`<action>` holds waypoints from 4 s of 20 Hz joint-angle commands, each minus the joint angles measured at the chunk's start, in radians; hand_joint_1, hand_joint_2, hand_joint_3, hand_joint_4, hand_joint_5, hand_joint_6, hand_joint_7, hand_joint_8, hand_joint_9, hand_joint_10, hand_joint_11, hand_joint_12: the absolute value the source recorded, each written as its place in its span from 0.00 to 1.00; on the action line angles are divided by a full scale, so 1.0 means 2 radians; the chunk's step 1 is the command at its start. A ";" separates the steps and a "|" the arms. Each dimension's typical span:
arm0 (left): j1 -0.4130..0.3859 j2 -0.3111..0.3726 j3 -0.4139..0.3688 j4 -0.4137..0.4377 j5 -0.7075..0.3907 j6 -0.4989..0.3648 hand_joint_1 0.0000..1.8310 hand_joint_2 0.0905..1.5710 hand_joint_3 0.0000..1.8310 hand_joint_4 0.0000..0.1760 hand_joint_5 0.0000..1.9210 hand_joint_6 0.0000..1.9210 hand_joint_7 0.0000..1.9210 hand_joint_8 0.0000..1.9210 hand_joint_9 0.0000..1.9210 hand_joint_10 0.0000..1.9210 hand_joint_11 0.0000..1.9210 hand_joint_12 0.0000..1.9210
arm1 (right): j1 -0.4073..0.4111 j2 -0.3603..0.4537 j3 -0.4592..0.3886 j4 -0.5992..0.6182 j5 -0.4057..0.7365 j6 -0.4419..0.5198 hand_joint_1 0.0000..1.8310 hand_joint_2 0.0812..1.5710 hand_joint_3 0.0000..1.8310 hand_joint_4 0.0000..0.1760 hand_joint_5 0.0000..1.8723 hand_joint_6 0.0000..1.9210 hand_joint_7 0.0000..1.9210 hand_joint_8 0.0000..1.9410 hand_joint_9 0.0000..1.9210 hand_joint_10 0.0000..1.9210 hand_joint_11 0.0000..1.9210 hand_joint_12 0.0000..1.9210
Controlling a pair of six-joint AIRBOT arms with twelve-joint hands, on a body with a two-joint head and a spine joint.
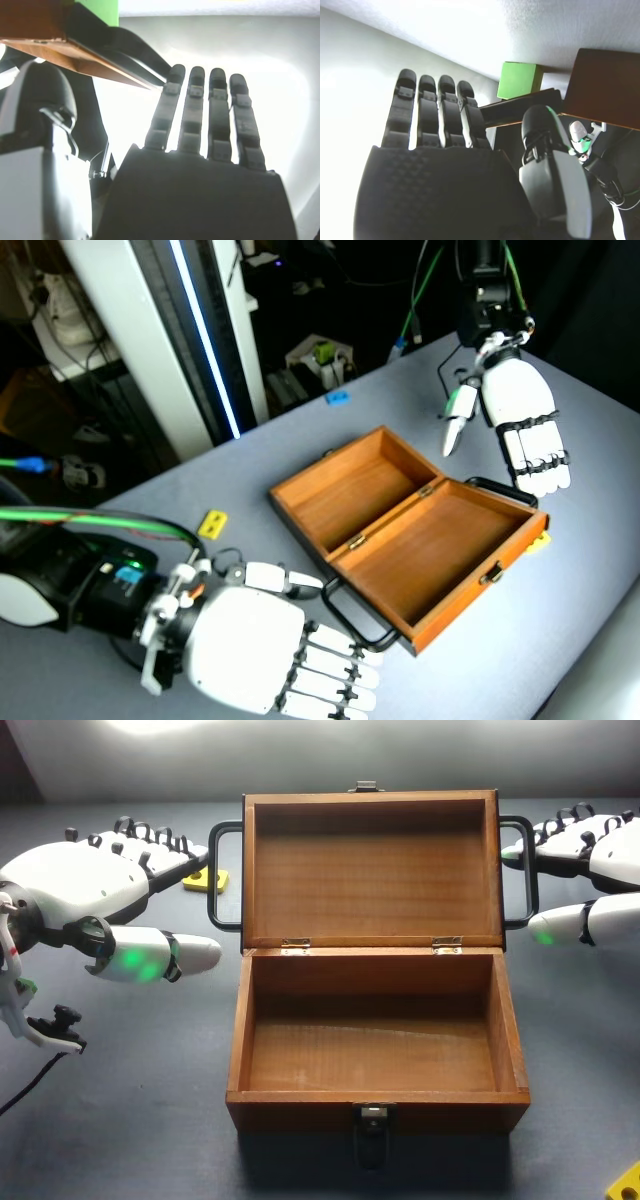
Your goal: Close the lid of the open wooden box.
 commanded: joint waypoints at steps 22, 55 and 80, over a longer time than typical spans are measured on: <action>-0.035 -0.014 0.009 0.031 -0.027 -0.002 0.02 0.79 0.01 0.00 0.00 0.00 0.00 0.00 0.00 0.00 0.00 0.00 | 0.009 0.019 -0.033 0.011 0.113 0.013 0.00 0.83 0.00 0.00 0.06 0.00 0.05 0.00 0.02 0.00 0.04 0.01; 0.139 0.139 -0.175 0.040 -0.276 -0.047 0.00 0.85 0.00 0.00 0.01 0.00 0.02 0.00 0.02 0.00 0.02 0.01 | -0.094 0.112 -0.197 0.006 0.302 0.028 0.10 0.81 0.00 0.00 0.04 0.00 0.03 0.00 0.02 0.00 0.05 0.01; 0.234 0.139 -0.194 -0.017 -0.327 -0.057 0.00 0.88 0.01 0.00 0.03 0.00 0.01 0.00 0.02 0.00 0.03 0.03 | -0.156 0.106 -0.197 0.040 0.290 0.036 0.32 0.64 0.00 1.00 0.00 0.00 0.00 0.00 0.00 0.00 0.00 0.00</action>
